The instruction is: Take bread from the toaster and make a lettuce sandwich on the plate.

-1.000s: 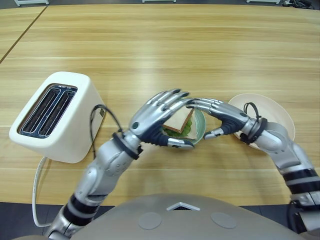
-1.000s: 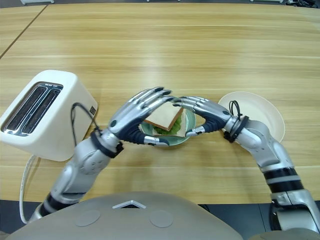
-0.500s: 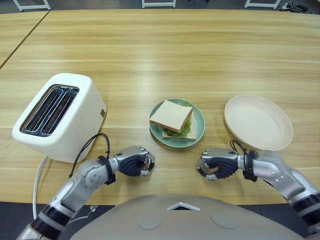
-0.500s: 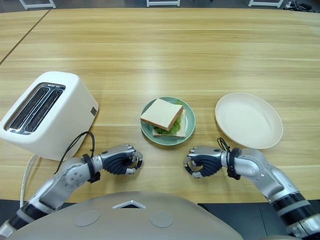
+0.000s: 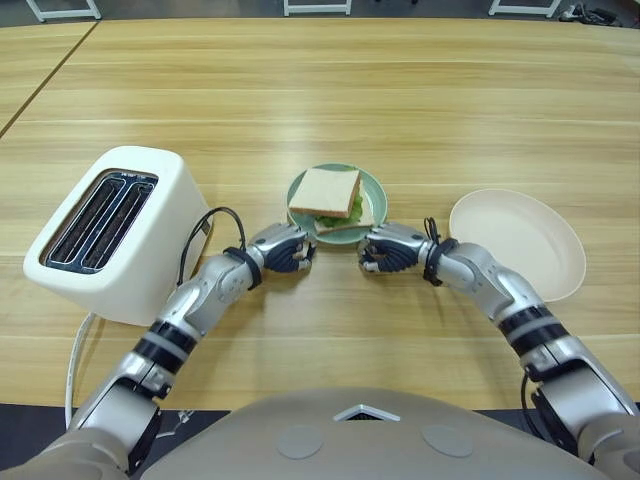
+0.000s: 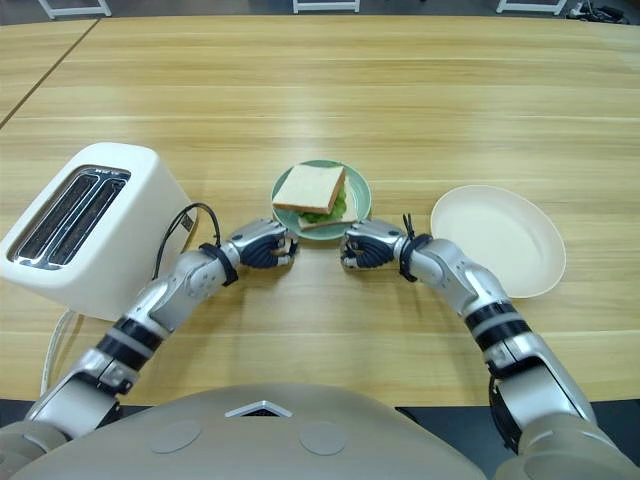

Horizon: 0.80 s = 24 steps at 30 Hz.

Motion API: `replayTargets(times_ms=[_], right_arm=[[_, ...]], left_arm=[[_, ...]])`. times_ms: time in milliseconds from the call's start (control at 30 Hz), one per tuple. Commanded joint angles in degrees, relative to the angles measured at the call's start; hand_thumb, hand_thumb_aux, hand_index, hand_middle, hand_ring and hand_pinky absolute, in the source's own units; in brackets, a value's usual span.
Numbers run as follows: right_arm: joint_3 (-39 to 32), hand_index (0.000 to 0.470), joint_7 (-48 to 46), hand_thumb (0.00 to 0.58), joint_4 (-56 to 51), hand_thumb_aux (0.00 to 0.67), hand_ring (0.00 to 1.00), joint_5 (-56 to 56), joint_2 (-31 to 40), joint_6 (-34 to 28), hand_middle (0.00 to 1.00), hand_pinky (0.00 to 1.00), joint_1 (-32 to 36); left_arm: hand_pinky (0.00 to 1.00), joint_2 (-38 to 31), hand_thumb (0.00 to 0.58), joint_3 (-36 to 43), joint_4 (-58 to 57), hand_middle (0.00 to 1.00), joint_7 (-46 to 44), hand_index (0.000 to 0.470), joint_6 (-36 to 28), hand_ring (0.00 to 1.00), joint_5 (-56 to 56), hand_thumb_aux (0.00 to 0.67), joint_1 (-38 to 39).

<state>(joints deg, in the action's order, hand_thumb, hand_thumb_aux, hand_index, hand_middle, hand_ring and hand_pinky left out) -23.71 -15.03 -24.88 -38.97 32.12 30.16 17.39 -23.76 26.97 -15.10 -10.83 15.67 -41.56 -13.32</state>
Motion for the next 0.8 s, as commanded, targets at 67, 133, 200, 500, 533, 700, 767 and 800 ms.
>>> replayTargets(times_ms=[67, 133, 200, 500, 533, 700, 767, 800], right_arm=[[1.91, 0.059, 2.98, 0.136, 0.85, 0.084, 0.39, 2.62, 1.49, 2.65, 0.39, 0.39, -1.97], [8.14, 0.0, 4.17, 0.0, 9.99, 0.0, 0.0, 8.55, 4.62, 4.45, 0.0, 0.0, -7.72], [13.7, 0.0, 2.35, 0.0, 18.77, 0.0, 0.0, 19.18, 6.46, 5.29, 0.0, 0.0, -14.73], [14.3, 0.0, -5.9, 0.0, 26.46, 0.0, 0.0, 44.5, 1.27, 3.71, 0.0, 0.0, -24.85], [14.62, 0.0, -6.56, 0.0, 26.28, 0.0, 0.0, 45.41, 0.74, 3.41, 0.0, 0.0, -24.88], [16.05, 0.0, -9.02, 0.0, 26.46, 0.0, 0.0, 48.06, -1.26, 2.93, 0.0, 0.0, -24.8], [15.92, 0.0, -10.02, 0.0, 25.87, 0.0, 0.0, 48.32, -2.09, 2.94, 0.0, 0.0, -24.78], [15.86, 0.0, -10.65, 0.0, 25.66, 0.0, 0.0, 48.8, -2.48, 2.87, 0.0, 0.0, -24.8]], left_arm=[[1.0, -0.79, 0.58, -0.82, 3.56, 1.0, 1.7, 0.47, 1.57, 1.0, 1.73, 0.67, 2.59], [0.04, -2.24, 0.382, -3.72, 16.68, 0.04, 0.52, 0.195, 1.58, 0.04, 6.35, 0.279, 11.13], [0.0, -3.4, 0.0, -7.5, 30.35, 0.0, 0.34, 0.0, 0.28, 0.0, 9.22, 0.0, 21.04], [0.0, 0.65, 0.0, -18.28, 37.56, 0.0, 0.64, 0.0, 5.79, 0.0, 37.48, 0.0, 38.17], [0.0, 0.93, 0.0, -18.28, 36.23, 0.0, 0.22, 0.0, 6.26, 0.0, 37.86, 0.0, 37.63], [0.0, 2.12, 0.0, -18.12, 32.69, 0.0, -1.61, 0.0, 8.54, 0.0, 39.78, 0.0, 37.17], [0.0, 2.78, 0.0, -18.4, 30.83, 0.0, -2.51, 0.0, 9.21, 0.0, 41.28, 0.0, 36.85], [0.0, 3.01, 0.0, -18.68, 30.09, 0.0, -2.83, 0.0, 9.6, 0.0, 41.74, 0.0, 36.63]])
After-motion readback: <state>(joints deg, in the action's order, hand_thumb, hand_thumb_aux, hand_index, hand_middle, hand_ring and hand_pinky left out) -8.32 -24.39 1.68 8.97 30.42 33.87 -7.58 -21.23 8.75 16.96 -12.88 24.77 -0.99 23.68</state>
